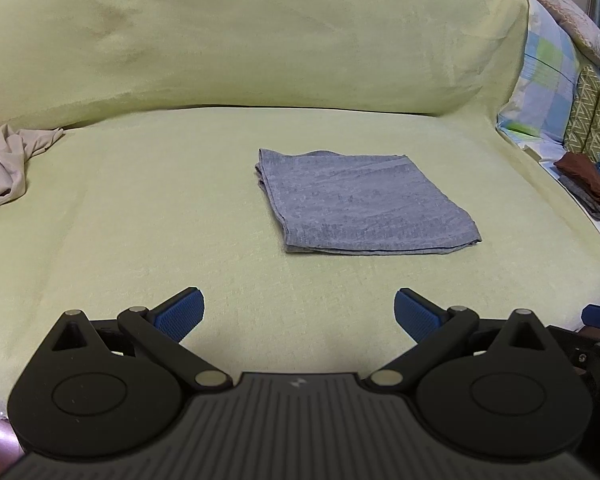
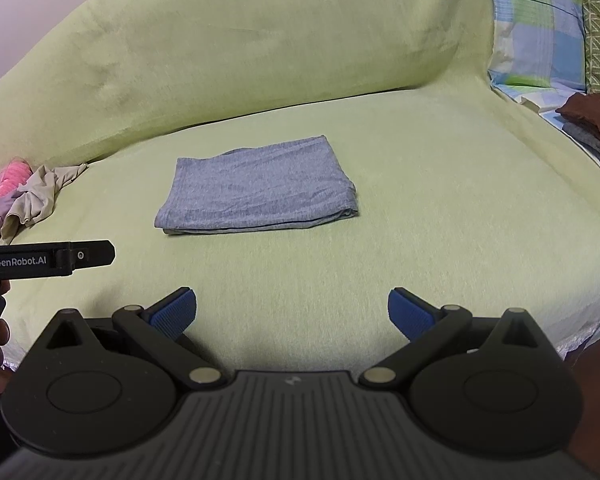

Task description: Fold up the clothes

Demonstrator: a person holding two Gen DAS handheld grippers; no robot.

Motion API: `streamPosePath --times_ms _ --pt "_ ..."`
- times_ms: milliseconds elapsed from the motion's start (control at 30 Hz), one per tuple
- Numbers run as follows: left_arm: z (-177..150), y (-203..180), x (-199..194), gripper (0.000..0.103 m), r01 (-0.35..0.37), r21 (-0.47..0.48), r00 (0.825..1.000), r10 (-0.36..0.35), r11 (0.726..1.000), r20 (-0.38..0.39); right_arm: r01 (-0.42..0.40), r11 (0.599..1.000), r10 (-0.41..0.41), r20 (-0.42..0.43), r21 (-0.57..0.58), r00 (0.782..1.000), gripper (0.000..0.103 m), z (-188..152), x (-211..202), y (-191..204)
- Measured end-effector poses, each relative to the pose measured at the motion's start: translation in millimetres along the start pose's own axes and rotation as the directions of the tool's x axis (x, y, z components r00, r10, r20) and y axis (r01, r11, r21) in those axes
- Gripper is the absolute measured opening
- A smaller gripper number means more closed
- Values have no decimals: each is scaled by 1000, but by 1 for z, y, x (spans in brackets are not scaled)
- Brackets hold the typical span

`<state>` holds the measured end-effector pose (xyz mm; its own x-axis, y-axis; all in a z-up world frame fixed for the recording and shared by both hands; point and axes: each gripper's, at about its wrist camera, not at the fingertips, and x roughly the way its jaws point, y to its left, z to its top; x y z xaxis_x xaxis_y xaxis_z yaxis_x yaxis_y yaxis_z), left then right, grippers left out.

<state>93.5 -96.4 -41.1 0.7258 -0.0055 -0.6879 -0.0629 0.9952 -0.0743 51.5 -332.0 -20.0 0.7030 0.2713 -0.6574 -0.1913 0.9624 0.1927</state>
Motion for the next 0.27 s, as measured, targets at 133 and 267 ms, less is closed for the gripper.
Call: streamPosePath --times_ms 133,267 --pt "0 1 -1 102 6 -3 1000 -6 1000 8 3 1000 -3 -4 -6 1000 101 0 1 2" --pt "0 1 -2 102 17 6 1000 -17 1000 13 4 1000 -5 -8 -13 1000 101 0 2 3"
